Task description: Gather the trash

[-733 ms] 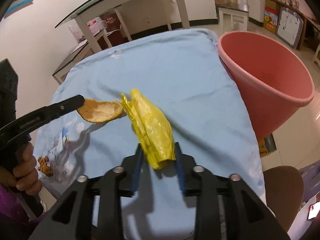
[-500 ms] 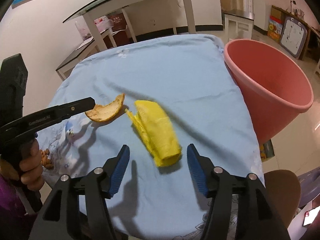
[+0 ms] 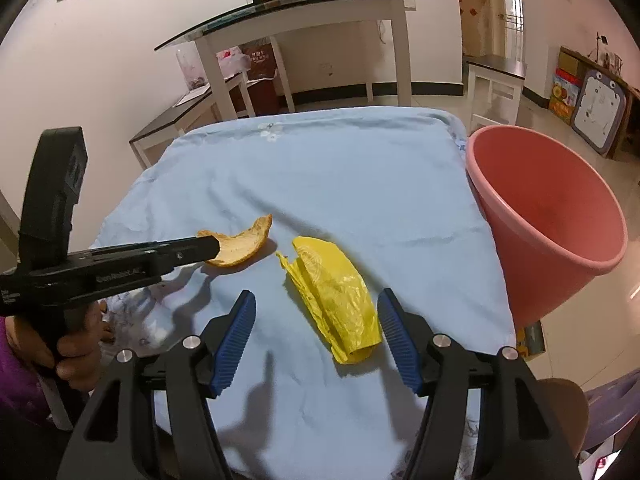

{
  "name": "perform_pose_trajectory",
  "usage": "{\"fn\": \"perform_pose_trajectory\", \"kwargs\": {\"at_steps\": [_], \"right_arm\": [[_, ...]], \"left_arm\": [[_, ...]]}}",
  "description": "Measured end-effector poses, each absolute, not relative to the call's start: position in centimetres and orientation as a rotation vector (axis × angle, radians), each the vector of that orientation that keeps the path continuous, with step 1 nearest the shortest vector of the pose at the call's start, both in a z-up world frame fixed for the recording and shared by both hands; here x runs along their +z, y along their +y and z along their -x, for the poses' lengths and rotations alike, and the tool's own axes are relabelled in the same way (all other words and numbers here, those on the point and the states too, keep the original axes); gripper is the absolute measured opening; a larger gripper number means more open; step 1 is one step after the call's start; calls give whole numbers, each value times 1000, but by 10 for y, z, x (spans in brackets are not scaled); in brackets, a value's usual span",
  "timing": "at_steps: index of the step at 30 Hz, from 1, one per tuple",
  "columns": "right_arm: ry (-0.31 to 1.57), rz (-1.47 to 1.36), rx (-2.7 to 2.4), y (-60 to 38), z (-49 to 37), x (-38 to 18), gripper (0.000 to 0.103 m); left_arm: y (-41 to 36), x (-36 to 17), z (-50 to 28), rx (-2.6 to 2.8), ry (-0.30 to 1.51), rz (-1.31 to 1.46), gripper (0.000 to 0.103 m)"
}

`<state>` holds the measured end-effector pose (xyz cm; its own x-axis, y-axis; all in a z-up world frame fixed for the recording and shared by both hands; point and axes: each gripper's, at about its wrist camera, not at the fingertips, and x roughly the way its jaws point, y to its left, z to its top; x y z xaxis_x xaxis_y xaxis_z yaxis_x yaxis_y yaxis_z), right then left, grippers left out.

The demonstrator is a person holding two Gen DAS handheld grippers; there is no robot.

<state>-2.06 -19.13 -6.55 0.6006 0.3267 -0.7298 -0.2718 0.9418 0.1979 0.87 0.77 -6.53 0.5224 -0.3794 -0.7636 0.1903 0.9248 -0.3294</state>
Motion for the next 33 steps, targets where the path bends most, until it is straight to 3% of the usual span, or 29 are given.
{"fn": "perform_pose_trajectory", "kwargs": {"at_steps": [2, 4, 6, 11, 13, 15, 21, 33], "right_arm": [[872, -71, 349, -192, 17, -69, 62], [885, -76, 350, -194, 15, -73, 62], [889, -76, 348, -195, 13, -76, 62], [883, -64, 354, -193, 9, -81, 61], [885, -54, 356, -192, 8, -83, 52], [903, -43, 357, -193, 8, -89, 31], [890, -91, 371, -201, 8, -89, 12], [771, -274, 300, -258, 9, -54, 10]], "left_arm": [[7, -65, -10, -345, 961, 213, 22], [5, -65, -9, -342, 955, 205, 9], [6, -65, -9, -336, 954, 207, 6], [8, -62, -12, -322, 947, 215, 4], [8, -59, -12, -319, 939, 210, 4], [8, -58, -11, -317, 936, 207, 4], [7, -48, -10, -313, 909, 212, 4], [-36, -6, -22, -392, 809, 176, 4]]}}
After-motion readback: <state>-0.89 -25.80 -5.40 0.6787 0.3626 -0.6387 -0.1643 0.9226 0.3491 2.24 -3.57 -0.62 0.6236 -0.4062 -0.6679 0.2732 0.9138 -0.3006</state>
